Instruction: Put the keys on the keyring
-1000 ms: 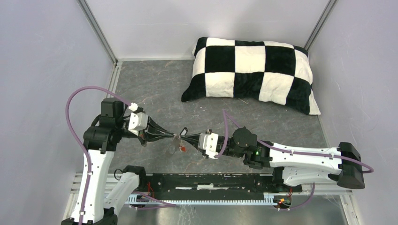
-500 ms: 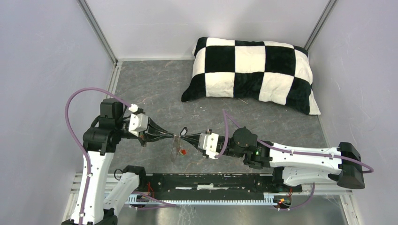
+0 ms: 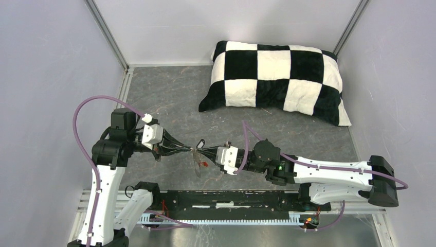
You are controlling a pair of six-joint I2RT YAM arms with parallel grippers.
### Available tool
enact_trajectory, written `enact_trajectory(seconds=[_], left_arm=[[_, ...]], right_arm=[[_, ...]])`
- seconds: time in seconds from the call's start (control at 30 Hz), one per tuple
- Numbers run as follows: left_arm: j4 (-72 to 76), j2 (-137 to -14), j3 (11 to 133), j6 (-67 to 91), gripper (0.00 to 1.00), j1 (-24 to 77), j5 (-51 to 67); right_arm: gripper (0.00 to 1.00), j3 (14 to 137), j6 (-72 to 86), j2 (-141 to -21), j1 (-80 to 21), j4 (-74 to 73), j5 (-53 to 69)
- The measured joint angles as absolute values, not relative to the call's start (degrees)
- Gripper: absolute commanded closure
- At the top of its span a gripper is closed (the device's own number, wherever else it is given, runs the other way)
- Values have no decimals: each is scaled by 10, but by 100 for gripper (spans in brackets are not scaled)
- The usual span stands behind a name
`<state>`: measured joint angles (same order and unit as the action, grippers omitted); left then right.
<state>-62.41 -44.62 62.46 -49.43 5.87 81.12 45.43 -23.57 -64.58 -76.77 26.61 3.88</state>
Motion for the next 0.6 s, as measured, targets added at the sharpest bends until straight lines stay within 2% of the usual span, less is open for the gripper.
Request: enact_trajectory(seconds=[0.6], left_arm=[[-624,-446,622,-494,98,60,811]], right_arm=[[100,455,-254,-649,-768,274,36]])
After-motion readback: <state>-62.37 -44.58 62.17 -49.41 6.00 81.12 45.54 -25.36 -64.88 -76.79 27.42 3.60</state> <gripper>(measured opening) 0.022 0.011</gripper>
